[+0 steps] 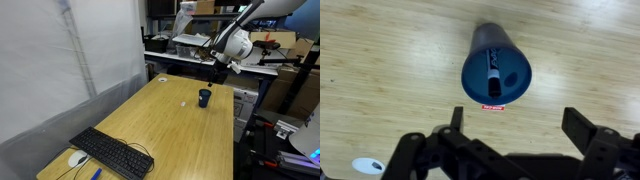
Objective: Remove the marker out of the cup and put it on the table
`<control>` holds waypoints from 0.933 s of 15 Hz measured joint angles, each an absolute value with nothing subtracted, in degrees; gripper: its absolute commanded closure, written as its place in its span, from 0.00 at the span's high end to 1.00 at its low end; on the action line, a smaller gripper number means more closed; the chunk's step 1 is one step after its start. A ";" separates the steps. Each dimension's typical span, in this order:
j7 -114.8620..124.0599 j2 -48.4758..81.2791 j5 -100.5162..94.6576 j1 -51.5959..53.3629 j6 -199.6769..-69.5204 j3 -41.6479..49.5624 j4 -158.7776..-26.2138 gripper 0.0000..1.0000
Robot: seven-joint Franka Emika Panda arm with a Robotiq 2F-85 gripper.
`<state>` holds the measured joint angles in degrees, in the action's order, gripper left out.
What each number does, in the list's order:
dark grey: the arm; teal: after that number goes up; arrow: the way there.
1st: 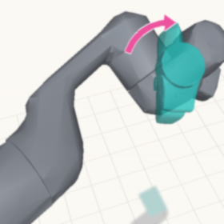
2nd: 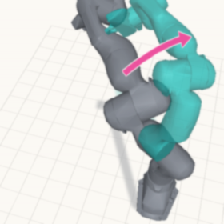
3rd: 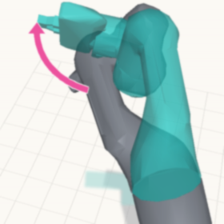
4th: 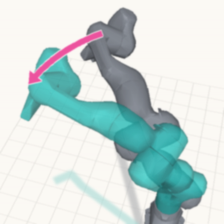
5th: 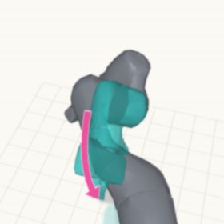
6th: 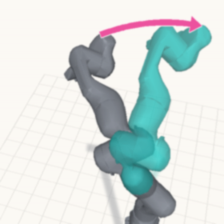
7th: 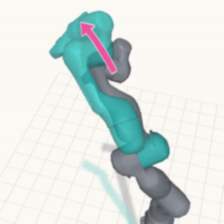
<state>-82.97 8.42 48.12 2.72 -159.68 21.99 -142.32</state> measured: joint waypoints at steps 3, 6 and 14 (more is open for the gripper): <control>-84.64 12.23 50.80 2.72 -159.68 21.61 -139.89 1.00; -85.09 15.34 51.78 2.71 -159.68 21.26 -138.27 1.00; -85.09 18.64 51.91 2.67 -159.68 21.14 -136.84 0.67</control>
<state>-85.09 18.64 51.91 2.67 -159.68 21.14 -136.84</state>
